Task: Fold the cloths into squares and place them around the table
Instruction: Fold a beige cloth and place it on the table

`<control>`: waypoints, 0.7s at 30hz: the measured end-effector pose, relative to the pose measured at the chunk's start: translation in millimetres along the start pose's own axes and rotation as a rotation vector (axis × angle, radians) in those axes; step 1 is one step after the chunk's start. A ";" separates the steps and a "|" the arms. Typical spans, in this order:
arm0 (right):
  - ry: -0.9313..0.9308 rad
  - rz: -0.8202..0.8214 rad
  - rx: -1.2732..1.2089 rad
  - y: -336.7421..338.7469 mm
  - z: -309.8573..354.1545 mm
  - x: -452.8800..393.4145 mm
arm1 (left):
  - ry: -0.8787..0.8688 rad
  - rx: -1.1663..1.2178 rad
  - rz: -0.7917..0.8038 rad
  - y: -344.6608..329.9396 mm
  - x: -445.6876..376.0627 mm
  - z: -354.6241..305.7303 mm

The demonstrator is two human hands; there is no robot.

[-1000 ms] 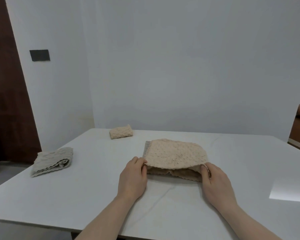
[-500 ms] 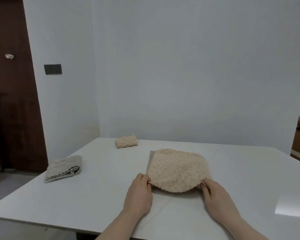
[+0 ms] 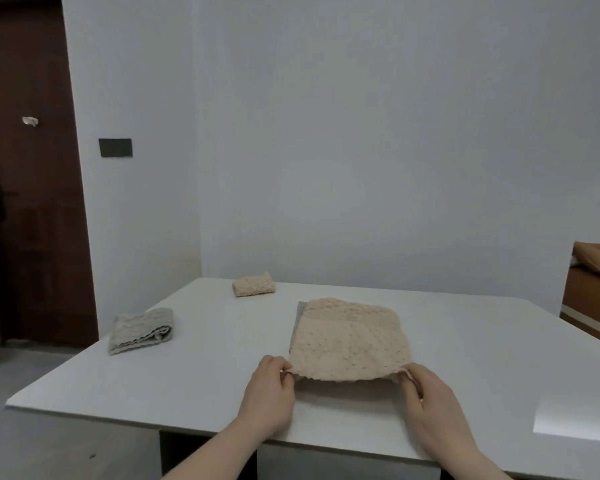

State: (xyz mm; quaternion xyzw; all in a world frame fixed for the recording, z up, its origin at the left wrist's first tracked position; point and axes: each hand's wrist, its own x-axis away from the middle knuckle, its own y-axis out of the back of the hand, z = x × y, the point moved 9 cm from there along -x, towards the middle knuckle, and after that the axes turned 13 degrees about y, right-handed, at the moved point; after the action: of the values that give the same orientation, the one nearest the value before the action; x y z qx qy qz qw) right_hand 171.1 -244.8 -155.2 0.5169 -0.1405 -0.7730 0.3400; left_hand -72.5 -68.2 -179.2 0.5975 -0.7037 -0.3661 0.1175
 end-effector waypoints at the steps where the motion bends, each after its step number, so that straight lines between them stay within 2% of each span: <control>1: 0.006 -0.009 -0.002 5.7 4.1 1.1 | -0.006 0.006 0.000 8.0 0.5 -3.2; 10: 0.097 -0.128 0.034 89.5 59.8 -66.0 | -0.252 -0.019 -0.189 129.0 -9.9 -88.3; 16: 0.163 -0.235 -0.036 141.6 104.4 -117.6 | -0.249 0.133 -0.266 194.4 -20.3 -132.1; 21: 0.147 -0.253 -0.034 149.1 104.7 -132.0 | -0.167 0.171 -0.268 210.8 -34.5 -133.2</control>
State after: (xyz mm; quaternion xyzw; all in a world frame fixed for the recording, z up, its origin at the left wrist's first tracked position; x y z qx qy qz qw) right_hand 165.1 -279.0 67.0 0.5798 -0.0360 -0.7720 0.2581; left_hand -142.4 -82.4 62.3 0.6612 -0.6535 -0.3659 -0.0424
